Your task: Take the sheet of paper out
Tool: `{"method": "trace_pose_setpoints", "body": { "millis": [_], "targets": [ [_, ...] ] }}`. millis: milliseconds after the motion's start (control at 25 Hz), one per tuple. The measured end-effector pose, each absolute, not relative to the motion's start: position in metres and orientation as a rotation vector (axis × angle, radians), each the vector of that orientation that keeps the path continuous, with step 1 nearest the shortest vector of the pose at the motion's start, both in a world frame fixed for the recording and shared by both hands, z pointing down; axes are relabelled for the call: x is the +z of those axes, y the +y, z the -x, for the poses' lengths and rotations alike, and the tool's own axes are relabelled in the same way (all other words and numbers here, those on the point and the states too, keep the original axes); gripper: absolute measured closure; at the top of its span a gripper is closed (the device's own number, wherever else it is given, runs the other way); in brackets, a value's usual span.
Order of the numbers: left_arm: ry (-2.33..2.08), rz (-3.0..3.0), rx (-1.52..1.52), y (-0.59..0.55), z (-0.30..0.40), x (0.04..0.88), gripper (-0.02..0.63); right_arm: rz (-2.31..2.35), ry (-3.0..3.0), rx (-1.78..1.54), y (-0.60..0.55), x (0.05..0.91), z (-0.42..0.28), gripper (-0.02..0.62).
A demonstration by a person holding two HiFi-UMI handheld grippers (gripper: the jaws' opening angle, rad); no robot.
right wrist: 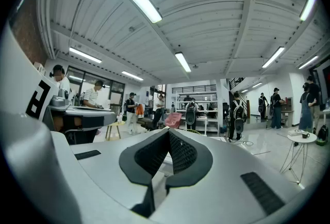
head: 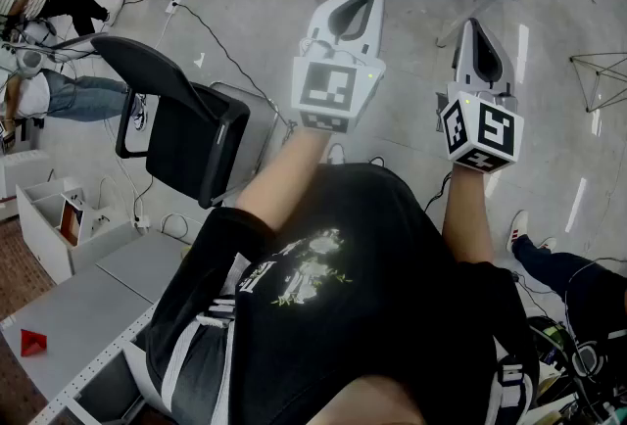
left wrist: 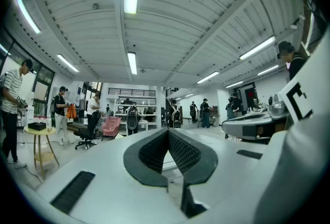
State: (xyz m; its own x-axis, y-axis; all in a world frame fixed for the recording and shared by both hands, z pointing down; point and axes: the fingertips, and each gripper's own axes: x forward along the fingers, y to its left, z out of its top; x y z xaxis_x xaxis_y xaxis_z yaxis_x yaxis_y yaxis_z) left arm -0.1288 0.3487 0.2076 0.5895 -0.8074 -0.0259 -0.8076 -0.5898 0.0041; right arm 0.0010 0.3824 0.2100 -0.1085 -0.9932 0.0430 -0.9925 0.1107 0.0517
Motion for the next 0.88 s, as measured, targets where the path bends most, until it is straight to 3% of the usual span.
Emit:
{"method": "trace_pose_setpoints", "body": {
  "millis": [880],
  "targets": [
    [1.423,2.784,0.015,0.366,0.122,0.209,0.617,-2.057,-2.324,-0.050,0.400,0.215,-0.009,0.597]
  ]
}}
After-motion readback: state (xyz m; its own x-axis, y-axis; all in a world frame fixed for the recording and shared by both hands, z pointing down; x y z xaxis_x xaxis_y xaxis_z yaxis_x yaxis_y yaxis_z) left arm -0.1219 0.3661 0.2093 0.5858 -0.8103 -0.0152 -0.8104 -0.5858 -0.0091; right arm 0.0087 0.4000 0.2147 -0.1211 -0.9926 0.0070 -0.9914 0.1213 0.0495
